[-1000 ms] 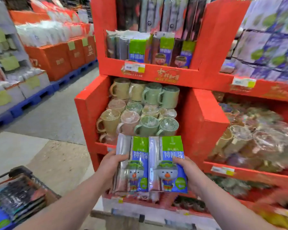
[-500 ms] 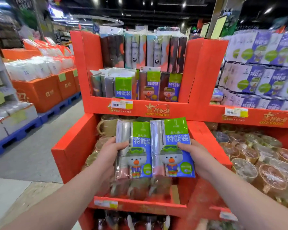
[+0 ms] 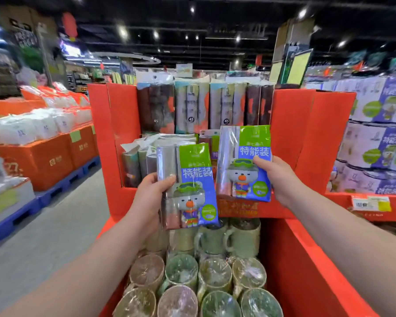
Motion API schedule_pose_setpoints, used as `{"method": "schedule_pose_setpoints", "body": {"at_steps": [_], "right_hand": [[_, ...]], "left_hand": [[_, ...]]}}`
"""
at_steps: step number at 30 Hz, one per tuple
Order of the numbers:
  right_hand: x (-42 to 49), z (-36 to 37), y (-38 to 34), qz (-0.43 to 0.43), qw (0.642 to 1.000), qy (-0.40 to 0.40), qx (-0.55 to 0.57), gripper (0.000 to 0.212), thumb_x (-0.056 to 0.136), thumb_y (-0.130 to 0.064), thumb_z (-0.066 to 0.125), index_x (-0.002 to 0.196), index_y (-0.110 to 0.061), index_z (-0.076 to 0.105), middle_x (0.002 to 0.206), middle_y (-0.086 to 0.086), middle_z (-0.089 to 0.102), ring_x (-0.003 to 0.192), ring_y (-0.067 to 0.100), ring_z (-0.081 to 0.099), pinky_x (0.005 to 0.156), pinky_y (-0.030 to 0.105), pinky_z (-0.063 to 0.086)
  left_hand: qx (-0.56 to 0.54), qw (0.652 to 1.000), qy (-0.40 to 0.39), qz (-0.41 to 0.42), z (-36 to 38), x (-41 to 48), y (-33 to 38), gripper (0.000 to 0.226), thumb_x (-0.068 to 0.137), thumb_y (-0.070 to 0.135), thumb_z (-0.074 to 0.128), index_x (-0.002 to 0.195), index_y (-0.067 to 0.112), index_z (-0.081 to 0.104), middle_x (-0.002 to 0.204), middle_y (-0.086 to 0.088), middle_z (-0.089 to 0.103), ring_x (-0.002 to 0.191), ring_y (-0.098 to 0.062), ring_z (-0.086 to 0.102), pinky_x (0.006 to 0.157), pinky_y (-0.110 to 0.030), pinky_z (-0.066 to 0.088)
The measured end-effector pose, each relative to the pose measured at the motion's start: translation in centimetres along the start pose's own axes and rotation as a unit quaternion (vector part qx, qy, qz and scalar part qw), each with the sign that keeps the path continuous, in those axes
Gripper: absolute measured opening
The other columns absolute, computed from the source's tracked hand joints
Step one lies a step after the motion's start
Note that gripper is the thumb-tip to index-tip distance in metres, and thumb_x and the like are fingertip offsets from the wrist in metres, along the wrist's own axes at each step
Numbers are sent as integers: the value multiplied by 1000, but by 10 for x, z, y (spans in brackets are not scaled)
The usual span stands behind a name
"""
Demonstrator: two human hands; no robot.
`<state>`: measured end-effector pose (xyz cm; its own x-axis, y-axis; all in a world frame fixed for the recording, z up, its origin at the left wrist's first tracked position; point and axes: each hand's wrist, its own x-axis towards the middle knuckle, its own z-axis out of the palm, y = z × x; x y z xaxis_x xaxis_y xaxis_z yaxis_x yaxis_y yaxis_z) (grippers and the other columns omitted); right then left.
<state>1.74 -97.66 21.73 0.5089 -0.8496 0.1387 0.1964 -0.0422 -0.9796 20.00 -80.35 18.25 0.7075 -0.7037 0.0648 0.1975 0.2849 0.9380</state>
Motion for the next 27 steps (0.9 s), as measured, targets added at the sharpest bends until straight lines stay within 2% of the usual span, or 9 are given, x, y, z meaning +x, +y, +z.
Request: {"method": "schedule_pose_setpoints", "body": {"at_steps": [1, 4, 7, 13, 16, 18, 20, 23, 27], "right_hand": [[12, 3, -2, -5, 1000, 4, -4, 16, 98, -8, 49, 107, -7, 62, 78, 5, 74, 59, 17, 70, 49, 27, 56], [53, 9, 3, -14, 999, 17, -42, 31, 94, -8, 56, 123, 2, 55, 111, 22, 68, 81, 29, 67, 66, 35, 59], [86, 15, 18, 19, 997, -5, -76, 37, 91, -2, 59, 126, 6, 52, 120, 26, 63, 78, 26, 64, 69, 34, 56], [138, 18, 61, 80, 988, -22, -130, 32, 86, 3, 63, 118, 4, 60, 113, 24, 66, 62, 17, 65, 58, 31, 58], [153, 22, 70, 88, 988, -28, -125, 24, 87, 8, 59, 110, 3, 61, 85, 13, 71, 47, 7, 64, 44, 24, 53], [154, 28, 70, 112, 984, -44, -133, 14, 90, 8, 55, 90, -5, 61, 71, 6, 64, 41, 7, 61, 41, 21, 47], [156, 32, 71, 132, 980, -54, -135, 18, 93, 2, 55, 85, -13, 56, 78, 8, 60, 53, 14, 58, 51, 22, 40], [171, 31, 77, 148, 974, -55, -165, 9, 91, -9, 62, 97, -14, 58, 99, 11, 62, 70, 19, 57, 62, 28, 42], [176, 27, 76, 160, 962, -49, -217, 41, 79, -17, 74, 116, -9, 59, 116, 11, 64, 103, 28, 60, 86, 41, 46]], "left_hand": [[-5, 1000, -2, 1, 0, 5, 3, 20, 91, 2, 55, 111, -1, 58, 88, -14, 69, 65, -21, 69, 53, -31, 57], [-12, 1000, 0, 15, -2, 16, 12, 19, 91, 1, 53, 109, -2, 59, 87, -16, 70, 64, -22, 70, 53, -33, 58], [-25, 999, 24, 28, -6, 23, 20, 13, 90, 1, 53, 101, 2, 61, 78, -12, 73, 63, -24, 70, 56, -38, 59], [-14, 996, 64, 52, -10, 24, 25, 22, 89, 1, 54, 110, -3, 61, 85, -16, 73, 66, -27, 70, 60, -41, 59], [-5, 995, 81, 56, -8, 22, 25, 22, 89, 1, 54, 110, -2, 62, 86, -15, 74, 67, -27, 71, 56, -36, 59], [-3, 995, 90, 52, -6, 21, 24, 24, 89, 2, 54, 112, -3, 61, 93, -20, 73, 75, -31, 70, 60, -38, 60], [2, 994, 98, 52, -4, 19, 24, 26, 89, 3, 55, 114, -4, 60, 102, -24, 70, 86, -37, 69, 70, -46, 59], [0, 992, 114, 51, 0, 18, 24, 25, 89, 3, 55, 113, -4, 60, 102, -25, 70, 92, -41, 67, 81, -53, 55], [2, 993, 110, 49, 7, 17, 24, 21, 89, 3, 55, 108, -2, 61, 95, -21, 72, 79, -34, 69, 69, -47, 58]]}}
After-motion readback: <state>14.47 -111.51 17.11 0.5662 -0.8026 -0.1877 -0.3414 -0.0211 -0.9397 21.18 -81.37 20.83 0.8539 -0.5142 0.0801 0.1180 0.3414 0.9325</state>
